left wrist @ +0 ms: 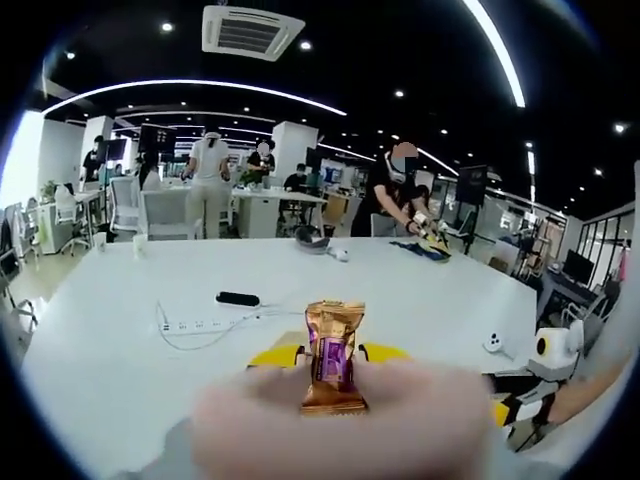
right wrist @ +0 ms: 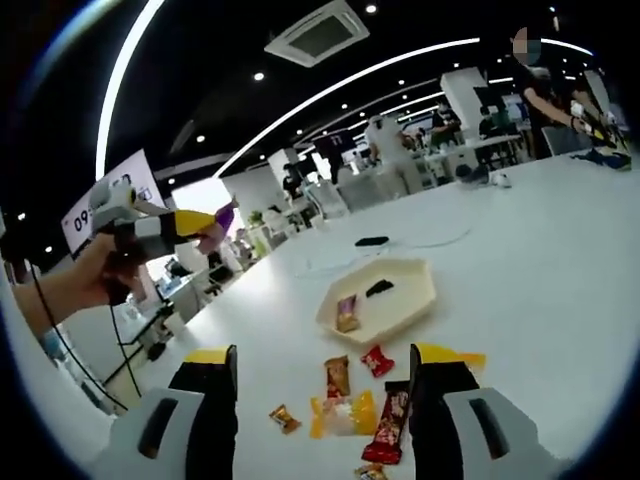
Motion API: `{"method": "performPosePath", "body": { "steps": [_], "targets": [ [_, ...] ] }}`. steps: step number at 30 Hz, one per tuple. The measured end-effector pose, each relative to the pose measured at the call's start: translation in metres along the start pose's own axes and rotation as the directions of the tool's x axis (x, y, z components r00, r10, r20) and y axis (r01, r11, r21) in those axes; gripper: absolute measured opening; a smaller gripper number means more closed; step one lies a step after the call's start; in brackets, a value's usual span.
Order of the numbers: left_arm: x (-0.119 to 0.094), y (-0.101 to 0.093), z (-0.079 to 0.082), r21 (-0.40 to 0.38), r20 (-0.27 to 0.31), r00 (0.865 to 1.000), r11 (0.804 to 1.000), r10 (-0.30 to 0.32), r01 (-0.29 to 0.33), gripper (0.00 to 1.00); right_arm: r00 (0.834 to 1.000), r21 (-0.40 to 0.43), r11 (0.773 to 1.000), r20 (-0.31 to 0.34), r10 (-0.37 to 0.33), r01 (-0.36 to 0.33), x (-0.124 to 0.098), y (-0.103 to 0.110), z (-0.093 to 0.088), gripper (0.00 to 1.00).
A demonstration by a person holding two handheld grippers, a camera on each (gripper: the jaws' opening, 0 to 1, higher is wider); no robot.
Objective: Place the target food into the container with the food tongs after gripping and lifting it, then release it inside without dropping or visibly crushing the food.
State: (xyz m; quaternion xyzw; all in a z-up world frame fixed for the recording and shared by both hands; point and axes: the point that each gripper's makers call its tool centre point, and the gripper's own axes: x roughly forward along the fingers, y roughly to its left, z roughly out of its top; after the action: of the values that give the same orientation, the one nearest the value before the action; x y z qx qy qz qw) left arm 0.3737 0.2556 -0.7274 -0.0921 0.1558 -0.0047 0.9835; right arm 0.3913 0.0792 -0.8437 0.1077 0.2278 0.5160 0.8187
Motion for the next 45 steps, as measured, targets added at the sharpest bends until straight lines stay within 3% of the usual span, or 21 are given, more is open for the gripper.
{"method": "performPosePath", "body": {
  "steps": [10, 15, 18, 20, 29, 35, 45],
  "targets": [
    [0.025, -0.012, 0.013, 0.041, -0.004, 0.999, 0.998, -0.046, 0.046, 0.20, 0.998, 0.000, 0.999, 0.027, -0.053, 0.053, -0.016, -0.013, 0.003, 0.69],
    [0.037, -0.021, 0.013, 0.055, -0.022, 0.997, 0.996, -0.068, 0.069, 0.20, 0.992, 0.010, 0.994, 0.073, -0.105, 0.104, -0.034, -0.026, 0.009, 0.68],
    [0.046, -0.023, 0.008, 0.050, -0.045, 0.996, 0.995, -0.082, 0.084, 0.19, 0.988, 0.050, 0.990, 0.078, -0.136, 0.132, -0.042, -0.034, 0.001, 0.68],
    [0.051, -0.023, 0.006, 0.047, -0.053, 0.995, 0.995, -0.086, 0.088, 0.19, 0.986, 0.119, 0.984, 0.090, -0.140, 0.129, -0.046, -0.037, -0.004, 0.68],
    [0.076, -0.027, 0.013, 0.068, -0.064, 0.995, 0.994, -0.083, 0.087, 0.19, 0.977, 0.089, 0.982, 0.122, -0.176, 0.166, -0.057, -0.045, 0.002, 0.68],
    [0.093, -0.032, 0.006, 0.090, -0.092, 0.991, 0.990, -0.097, 0.105, 0.19, 0.969, 0.091, 0.978, 0.142, -0.200, 0.189, -0.063, -0.052, 0.007, 0.68],
    [0.113, -0.029, -0.005, 0.078, -0.137, 0.986, 0.991, -0.099, 0.110, 0.19, 0.973, -0.023, 0.984, 0.154, -0.172, 0.178, -0.065, -0.046, 0.017, 0.73]
  ]
}}
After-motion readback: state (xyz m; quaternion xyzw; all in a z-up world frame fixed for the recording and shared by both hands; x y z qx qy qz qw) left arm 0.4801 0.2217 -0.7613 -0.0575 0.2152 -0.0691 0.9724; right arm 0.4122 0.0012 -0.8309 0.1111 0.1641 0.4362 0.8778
